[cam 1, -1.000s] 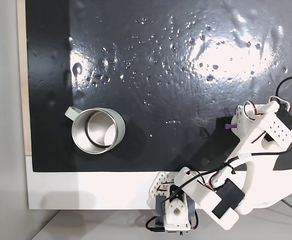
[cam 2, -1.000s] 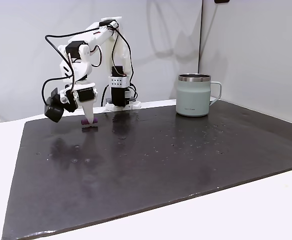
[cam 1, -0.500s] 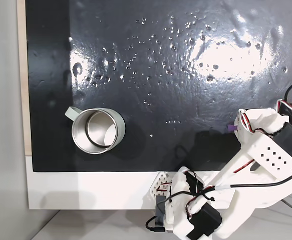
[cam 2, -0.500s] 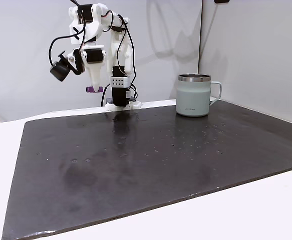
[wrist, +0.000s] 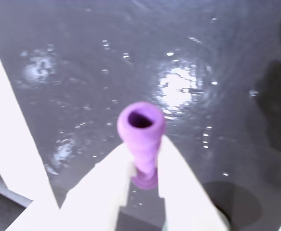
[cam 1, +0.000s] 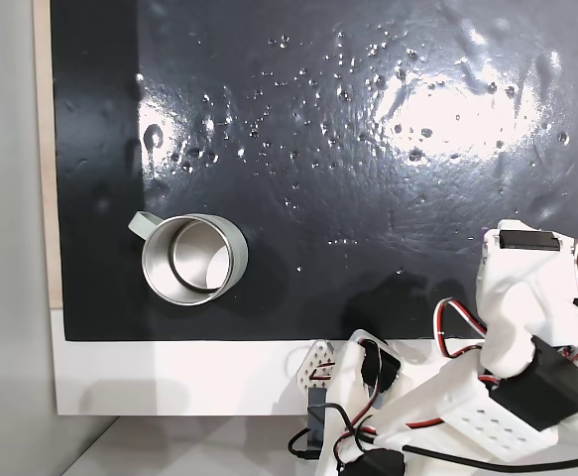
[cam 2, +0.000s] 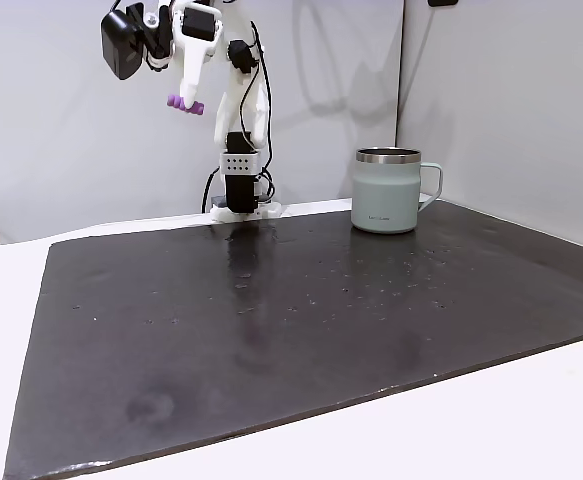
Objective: Grasp a pengrip and put it in the cup.
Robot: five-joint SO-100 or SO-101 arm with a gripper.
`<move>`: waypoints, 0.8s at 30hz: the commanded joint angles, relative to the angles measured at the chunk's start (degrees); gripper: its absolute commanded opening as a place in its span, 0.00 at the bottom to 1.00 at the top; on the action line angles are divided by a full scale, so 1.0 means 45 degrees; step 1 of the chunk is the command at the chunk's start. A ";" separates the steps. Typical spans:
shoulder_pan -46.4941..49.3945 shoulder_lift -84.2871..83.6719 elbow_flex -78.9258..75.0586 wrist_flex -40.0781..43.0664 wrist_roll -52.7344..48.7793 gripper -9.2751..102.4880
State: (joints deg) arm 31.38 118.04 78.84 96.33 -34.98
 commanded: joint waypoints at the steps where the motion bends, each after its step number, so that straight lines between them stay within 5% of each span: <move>1: -0.0801 0.0508 -0.0996 0.0156 0.0742 0.09; 24: -1.1465 -0.0117 -0.1934 0.0215 0.5449 0.09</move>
State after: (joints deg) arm -13.97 117.51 77.61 96.33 -12.04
